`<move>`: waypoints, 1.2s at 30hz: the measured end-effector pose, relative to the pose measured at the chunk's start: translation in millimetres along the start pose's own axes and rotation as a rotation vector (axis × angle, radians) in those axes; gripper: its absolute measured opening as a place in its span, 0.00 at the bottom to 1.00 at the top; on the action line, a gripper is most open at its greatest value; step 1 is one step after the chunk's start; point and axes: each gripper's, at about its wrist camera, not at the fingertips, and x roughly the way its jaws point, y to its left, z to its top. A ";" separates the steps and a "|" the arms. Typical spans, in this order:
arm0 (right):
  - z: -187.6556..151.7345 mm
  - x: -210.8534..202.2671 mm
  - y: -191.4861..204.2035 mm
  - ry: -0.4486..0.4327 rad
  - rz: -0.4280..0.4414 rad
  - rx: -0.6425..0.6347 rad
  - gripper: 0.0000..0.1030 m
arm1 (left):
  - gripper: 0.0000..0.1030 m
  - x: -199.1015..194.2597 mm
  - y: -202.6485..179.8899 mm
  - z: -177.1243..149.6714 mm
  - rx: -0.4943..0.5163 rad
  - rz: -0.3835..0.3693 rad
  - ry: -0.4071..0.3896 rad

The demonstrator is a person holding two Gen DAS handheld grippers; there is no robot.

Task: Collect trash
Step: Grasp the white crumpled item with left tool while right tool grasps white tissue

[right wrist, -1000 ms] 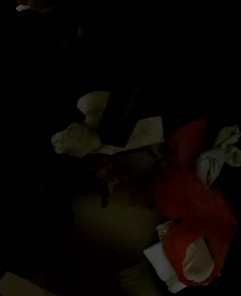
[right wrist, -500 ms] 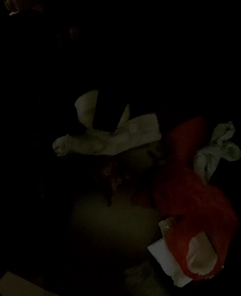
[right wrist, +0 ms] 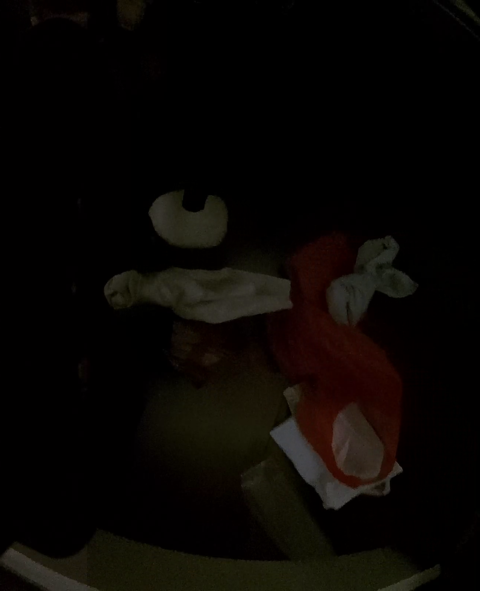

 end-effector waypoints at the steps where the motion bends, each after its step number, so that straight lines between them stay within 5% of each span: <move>1: -2.7 1.1 -0.1 0.001 -0.002 0.006 0.16 | 0.15 1.7 -0.1 -2.0 0.001 -0.005 -0.001; 6: -8.7 0.1 -1.5 0.002 0.009 -0.004 0.16 | 0.16 5.3 5.1 6.0 -0.013 -0.032 0.007; 8: -11.7 -0.6 -0.6 0.005 0.014 -0.004 0.16 | 0.30 9.0 8.5 2.9 -0.013 -0.048 0.004; 10: -13.9 -3.6 -0.6 0.007 0.020 0.008 0.16 | 0.70 8.2 6.7 4.2 -0.023 -0.033 -0.017; 12: -13.2 -4.2 -0.3 0.003 0.023 0.014 0.16 | 0.76 7.8 6.9 5.6 -0.040 -0.012 -0.042; 30: -14.1 1.8 -12.8 -0.013 0.006 0.034 0.16 | 0.74 64.9 -39.3 11.8 0.001 0.165 -0.022; 36: -14.3 3.1 -14.2 -0.016 0.009 0.028 0.16 | 0.57 66.1 -64.8 -3.7 0.017 0.180 -0.054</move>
